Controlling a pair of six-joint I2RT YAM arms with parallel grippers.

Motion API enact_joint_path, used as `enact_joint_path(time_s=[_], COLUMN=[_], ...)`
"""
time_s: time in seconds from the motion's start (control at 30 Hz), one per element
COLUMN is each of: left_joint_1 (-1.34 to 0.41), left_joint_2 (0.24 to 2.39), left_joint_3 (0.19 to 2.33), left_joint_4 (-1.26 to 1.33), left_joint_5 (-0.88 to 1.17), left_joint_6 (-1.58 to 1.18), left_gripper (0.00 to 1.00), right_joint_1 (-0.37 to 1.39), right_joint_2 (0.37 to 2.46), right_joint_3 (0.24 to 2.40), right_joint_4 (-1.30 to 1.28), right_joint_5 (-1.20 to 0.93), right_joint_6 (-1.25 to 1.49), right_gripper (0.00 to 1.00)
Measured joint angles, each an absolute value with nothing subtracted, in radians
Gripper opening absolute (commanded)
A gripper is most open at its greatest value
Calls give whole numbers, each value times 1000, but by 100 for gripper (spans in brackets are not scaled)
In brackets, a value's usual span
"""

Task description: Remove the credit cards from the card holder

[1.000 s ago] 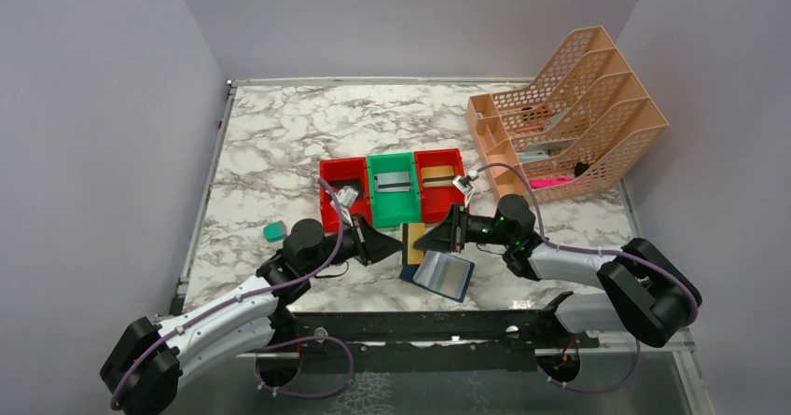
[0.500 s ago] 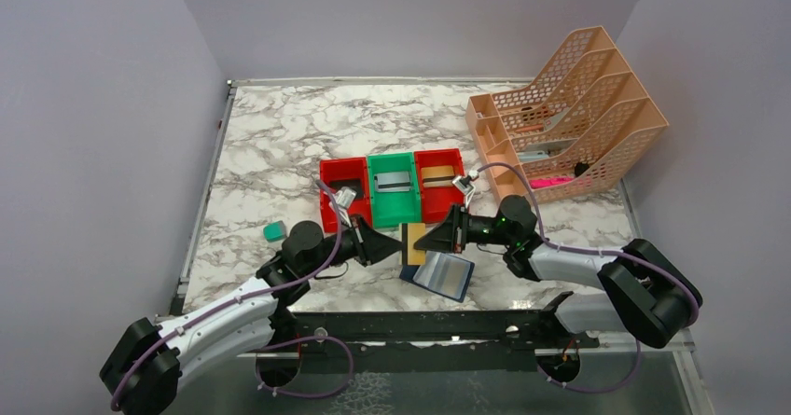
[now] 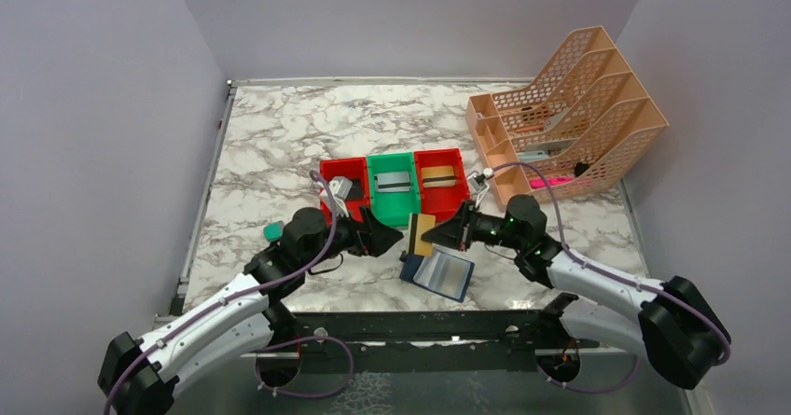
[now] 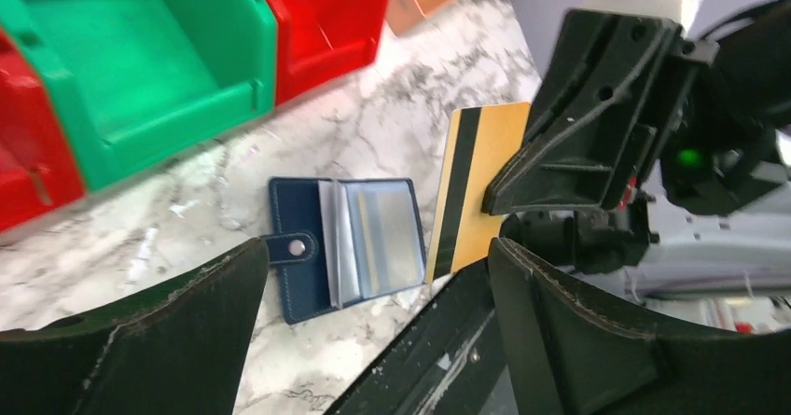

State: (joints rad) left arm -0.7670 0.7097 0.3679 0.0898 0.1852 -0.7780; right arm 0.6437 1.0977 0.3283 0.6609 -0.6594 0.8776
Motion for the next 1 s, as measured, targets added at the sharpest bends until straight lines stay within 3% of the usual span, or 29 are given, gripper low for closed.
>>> enact_joint_path(time_s=[0.23, 0.43, 1.0], left_joint_1=[-767, -767, -767], left_joint_2=[704, 703, 508], left_joint_3=[608, 738, 647], left_joint_4=[-260, -455, -585], left_joint_5=[-47, -255, -509], left_joint_6=[-671, -578, -491], left_gripper=[95, 99, 99], right_joint_1=[644, 644, 644], right_joint_2=[893, 846, 1174], right_joint_3=[411, 479, 653], right_joint_4=[339, 182, 124], right_joint_5=[-381, -152, 138], right_joint_6=[698, 556, 174], right_gripper=[1, 1, 2])
